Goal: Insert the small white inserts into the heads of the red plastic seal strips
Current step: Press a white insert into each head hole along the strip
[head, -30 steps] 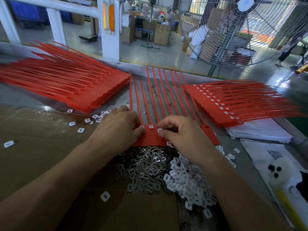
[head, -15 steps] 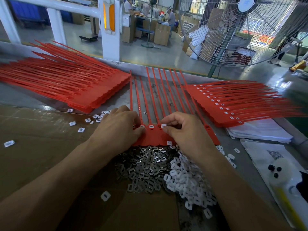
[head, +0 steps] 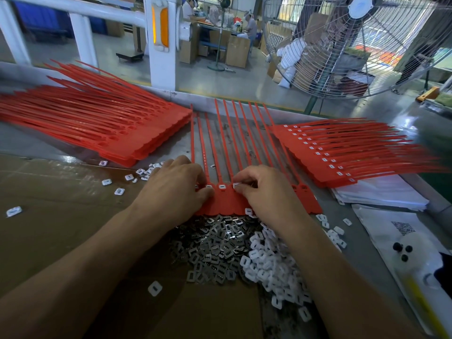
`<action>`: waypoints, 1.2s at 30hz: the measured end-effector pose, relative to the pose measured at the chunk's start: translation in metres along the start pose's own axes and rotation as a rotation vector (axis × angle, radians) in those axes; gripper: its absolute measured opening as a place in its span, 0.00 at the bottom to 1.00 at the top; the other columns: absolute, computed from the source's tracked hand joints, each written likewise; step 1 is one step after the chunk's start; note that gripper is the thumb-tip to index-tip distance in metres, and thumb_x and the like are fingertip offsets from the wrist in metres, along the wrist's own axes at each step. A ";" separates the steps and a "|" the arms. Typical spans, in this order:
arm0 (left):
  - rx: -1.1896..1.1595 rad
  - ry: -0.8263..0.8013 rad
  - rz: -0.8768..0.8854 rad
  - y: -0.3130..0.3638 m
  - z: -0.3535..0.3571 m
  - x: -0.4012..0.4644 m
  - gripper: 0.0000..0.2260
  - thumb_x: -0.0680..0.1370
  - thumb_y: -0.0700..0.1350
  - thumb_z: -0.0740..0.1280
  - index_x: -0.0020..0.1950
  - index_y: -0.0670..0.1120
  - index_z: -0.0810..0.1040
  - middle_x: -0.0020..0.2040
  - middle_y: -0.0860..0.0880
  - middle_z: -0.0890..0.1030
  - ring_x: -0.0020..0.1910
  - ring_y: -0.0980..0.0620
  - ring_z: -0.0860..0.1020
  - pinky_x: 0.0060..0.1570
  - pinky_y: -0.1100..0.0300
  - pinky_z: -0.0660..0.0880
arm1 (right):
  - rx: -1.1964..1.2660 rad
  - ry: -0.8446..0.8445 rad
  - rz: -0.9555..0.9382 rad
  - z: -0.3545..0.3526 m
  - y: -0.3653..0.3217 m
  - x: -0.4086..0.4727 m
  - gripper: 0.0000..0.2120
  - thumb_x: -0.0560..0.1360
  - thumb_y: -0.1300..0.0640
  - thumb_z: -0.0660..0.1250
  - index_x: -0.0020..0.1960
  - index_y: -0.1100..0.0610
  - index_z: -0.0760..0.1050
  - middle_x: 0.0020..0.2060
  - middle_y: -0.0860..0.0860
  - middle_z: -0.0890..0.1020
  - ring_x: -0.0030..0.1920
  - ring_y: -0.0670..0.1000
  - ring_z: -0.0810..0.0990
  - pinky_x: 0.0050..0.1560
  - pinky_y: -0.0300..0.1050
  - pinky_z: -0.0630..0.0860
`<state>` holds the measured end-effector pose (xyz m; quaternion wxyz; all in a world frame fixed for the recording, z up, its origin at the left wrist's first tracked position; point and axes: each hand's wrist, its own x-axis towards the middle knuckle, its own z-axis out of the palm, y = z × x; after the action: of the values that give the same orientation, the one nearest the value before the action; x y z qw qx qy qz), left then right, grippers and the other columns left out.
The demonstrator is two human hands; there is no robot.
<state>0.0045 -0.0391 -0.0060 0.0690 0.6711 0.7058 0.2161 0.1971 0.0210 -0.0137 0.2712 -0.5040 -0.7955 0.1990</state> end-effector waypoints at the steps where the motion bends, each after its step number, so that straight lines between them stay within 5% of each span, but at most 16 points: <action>1: -0.002 0.001 0.000 0.000 0.000 0.000 0.13 0.77 0.60 0.68 0.56 0.55 0.81 0.59 0.52 0.75 0.63 0.50 0.72 0.65 0.49 0.69 | -0.001 -0.006 0.002 0.000 0.000 0.000 0.08 0.79 0.55 0.73 0.57 0.49 0.85 0.50 0.40 0.83 0.47 0.34 0.77 0.45 0.25 0.67; 7: -0.002 0.007 0.003 0.000 0.000 0.000 0.13 0.77 0.60 0.68 0.55 0.56 0.81 0.58 0.53 0.75 0.62 0.50 0.72 0.64 0.50 0.70 | -0.051 -0.058 -0.013 -0.002 -0.002 -0.002 0.11 0.81 0.55 0.70 0.62 0.49 0.84 0.57 0.44 0.82 0.51 0.39 0.75 0.50 0.25 0.65; 11: -0.003 0.000 0.006 -0.001 0.000 0.000 0.12 0.77 0.60 0.68 0.56 0.56 0.81 0.59 0.53 0.75 0.62 0.50 0.72 0.64 0.50 0.70 | -0.018 -0.066 -0.005 -0.007 -0.004 -0.007 0.14 0.82 0.56 0.68 0.67 0.48 0.81 0.60 0.45 0.83 0.58 0.43 0.79 0.59 0.37 0.74; 15: -0.002 -0.004 0.010 -0.001 -0.001 -0.001 0.13 0.77 0.60 0.68 0.56 0.56 0.81 0.59 0.52 0.75 0.62 0.50 0.72 0.65 0.49 0.70 | -0.046 -0.045 -0.004 -0.012 -0.003 -0.012 0.12 0.83 0.57 0.67 0.63 0.48 0.83 0.58 0.44 0.82 0.59 0.42 0.79 0.57 0.32 0.72; 19: 0.000 -0.005 0.012 0.001 -0.002 -0.001 0.13 0.77 0.60 0.67 0.56 0.55 0.80 0.59 0.52 0.75 0.62 0.50 0.72 0.65 0.49 0.69 | -0.132 -0.079 -0.037 -0.013 -0.005 -0.012 0.13 0.84 0.58 0.64 0.64 0.50 0.84 0.57 0.48 0.81 0.59 0.48 0.79 0.64 0.46 0.76; 28: -0.003 -0.001 0.011 0.001 -0.002 -0.001 0.13 0.77 0.60 0.68 0.57 0.55 0.80 0.59 0.53 0.75 0.62 0.51 0.72 0.65 0.50 0.70 | -0.080 -0.028 -0.017 -0.009 -0.007 -0.011 0.13 0.82 0.55 0.68 0.65 0.51 0.82 0.60 0.47 0.82 0.59 0.44 0.79 0.58 0.35 0.70; 36: 0.005 0.001 0.009 0.001 -0.002 -0.002 0.13 0.77 0.60 0.68 0.56 0.56 0.80 0.59 0.53 0.75 0.62 0.51 0.72 0.65 0.50 0.69 | -0.095 0.026 0.002 0.001 -0.006 -0.003 0.05 0.79 0.53 0.73 0.53 0.50 0.85 0.48 0.43 0.83 0.48 0.42 0.80 0.46 0.35 0.71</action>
<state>0.0048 -0.0410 -0.0044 0.0662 0.6743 0.7033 0.2151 0.1934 0.0155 -0.0114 0.2571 -0.5197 -0.7998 0.1549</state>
